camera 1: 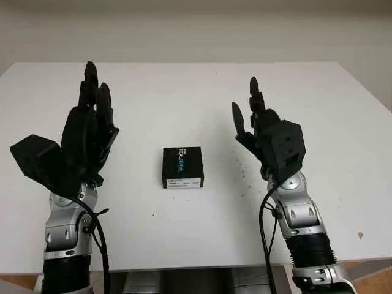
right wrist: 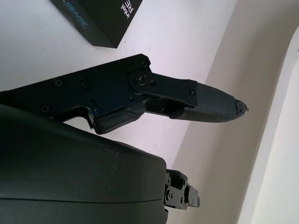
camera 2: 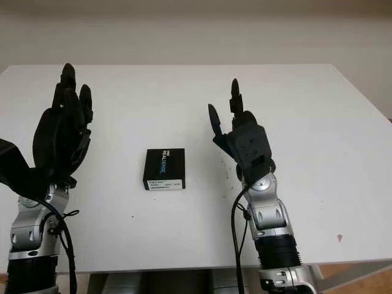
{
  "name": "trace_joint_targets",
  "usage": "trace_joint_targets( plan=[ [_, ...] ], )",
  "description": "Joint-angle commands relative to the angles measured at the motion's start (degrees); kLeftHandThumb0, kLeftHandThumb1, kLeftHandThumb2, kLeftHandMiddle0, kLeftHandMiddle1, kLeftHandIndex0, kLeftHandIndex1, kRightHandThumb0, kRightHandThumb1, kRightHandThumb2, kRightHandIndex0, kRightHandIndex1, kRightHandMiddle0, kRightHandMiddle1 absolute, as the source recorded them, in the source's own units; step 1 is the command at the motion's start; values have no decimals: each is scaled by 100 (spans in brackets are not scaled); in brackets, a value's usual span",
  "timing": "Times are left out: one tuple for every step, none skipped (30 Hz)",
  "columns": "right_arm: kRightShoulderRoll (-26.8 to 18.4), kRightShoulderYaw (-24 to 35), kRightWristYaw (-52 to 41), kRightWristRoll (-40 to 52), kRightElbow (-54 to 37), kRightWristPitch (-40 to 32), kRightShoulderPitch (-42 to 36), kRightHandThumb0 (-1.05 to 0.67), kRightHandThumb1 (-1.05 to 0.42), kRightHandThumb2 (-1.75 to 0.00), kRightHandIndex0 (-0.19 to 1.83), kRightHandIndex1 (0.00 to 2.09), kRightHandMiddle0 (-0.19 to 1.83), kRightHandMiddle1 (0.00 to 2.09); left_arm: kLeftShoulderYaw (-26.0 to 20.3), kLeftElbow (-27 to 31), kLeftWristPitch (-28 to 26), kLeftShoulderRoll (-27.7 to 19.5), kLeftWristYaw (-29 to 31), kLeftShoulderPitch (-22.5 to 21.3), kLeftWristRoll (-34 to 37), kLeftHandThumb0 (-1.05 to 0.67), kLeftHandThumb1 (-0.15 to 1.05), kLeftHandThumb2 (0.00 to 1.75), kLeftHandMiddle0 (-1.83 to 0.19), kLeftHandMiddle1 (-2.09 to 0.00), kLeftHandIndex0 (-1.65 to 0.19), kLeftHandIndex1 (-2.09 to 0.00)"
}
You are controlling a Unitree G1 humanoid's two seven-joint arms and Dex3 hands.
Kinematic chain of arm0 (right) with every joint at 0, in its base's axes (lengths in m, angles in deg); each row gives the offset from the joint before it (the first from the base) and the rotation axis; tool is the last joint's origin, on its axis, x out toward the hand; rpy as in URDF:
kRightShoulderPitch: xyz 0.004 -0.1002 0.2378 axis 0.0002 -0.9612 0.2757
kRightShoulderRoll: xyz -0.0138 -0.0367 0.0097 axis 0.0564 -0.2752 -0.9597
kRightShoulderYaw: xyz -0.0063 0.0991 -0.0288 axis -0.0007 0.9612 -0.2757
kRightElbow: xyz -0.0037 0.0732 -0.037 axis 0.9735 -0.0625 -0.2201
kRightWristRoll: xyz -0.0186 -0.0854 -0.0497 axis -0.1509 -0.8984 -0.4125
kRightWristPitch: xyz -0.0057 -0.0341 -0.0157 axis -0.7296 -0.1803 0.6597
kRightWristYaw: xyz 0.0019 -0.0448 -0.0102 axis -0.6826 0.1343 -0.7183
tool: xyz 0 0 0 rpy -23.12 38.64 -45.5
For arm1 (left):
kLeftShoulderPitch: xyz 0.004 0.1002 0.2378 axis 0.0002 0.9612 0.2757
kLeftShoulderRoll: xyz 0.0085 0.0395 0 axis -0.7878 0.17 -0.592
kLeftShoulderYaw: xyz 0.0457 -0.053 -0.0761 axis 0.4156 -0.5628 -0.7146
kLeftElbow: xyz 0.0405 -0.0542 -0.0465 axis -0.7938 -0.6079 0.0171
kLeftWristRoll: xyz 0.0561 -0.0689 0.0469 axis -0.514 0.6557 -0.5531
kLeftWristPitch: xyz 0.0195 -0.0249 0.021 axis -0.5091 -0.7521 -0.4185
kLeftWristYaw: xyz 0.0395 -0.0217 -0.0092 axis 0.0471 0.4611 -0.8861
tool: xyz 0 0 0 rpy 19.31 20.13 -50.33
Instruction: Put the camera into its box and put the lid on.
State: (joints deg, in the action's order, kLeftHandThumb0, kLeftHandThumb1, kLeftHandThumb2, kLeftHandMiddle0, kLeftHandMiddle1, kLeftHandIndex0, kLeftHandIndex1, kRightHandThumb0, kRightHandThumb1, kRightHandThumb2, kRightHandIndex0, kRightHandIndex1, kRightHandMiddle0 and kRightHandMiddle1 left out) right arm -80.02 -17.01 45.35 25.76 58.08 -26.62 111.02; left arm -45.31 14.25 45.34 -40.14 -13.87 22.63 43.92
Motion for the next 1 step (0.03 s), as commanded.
trace_joint_targets(
  plan=[
    [40,14,5,41,-69,-56,62,-87,-105,-63,-19,0,-19,0,25,12,49,-4,-22,2,38,-86,105,67,19,0,19,0]
  ],
)
